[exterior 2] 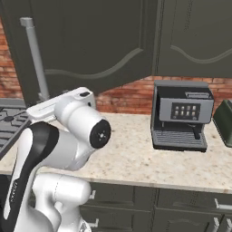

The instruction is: Pick up the sponge and bar soap from the sink, and place them back in the cabinet, and close the cabinet door.

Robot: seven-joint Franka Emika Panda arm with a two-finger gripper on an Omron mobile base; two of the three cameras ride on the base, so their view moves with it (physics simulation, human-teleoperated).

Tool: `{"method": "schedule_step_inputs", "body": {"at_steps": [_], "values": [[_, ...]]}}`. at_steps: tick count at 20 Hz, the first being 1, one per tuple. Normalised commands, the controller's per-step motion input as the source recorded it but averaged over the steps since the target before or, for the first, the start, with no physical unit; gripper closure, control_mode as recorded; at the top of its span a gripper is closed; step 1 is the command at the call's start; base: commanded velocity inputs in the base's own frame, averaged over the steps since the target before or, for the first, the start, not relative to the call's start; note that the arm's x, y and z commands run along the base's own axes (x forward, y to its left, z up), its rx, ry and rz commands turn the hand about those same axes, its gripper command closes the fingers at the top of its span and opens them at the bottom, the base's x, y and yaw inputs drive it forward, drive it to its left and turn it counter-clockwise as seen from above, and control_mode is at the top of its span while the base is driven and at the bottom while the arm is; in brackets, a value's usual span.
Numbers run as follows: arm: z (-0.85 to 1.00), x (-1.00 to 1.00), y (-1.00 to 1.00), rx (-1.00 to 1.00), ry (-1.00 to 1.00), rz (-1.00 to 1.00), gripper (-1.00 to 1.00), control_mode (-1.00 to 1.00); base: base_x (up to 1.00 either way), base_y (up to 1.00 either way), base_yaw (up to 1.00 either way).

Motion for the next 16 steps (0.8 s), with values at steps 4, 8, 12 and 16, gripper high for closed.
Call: {"method": "schedule_step_inputs", "body": {"at_steps": [4,8,12,16], "values": [[-0.06,0.45,0.17,0.00,-0.02,0.01,-1.00,-1.00,0.00,0.00,0.00],[-0.04,0.40,0.27,0.00,0.00,0.00,-1.00,-1.00,0.00,0.00,0.00],[-0.04,0.37,0.28,0.00,-0.01,0.00,-1.00,-1.00,0.00,0.00,0.00],[-0.01,0.38,0.24,0.00,-0.02,0.00,-1.00,-1.00,0.00,0.00,0.00]]}}
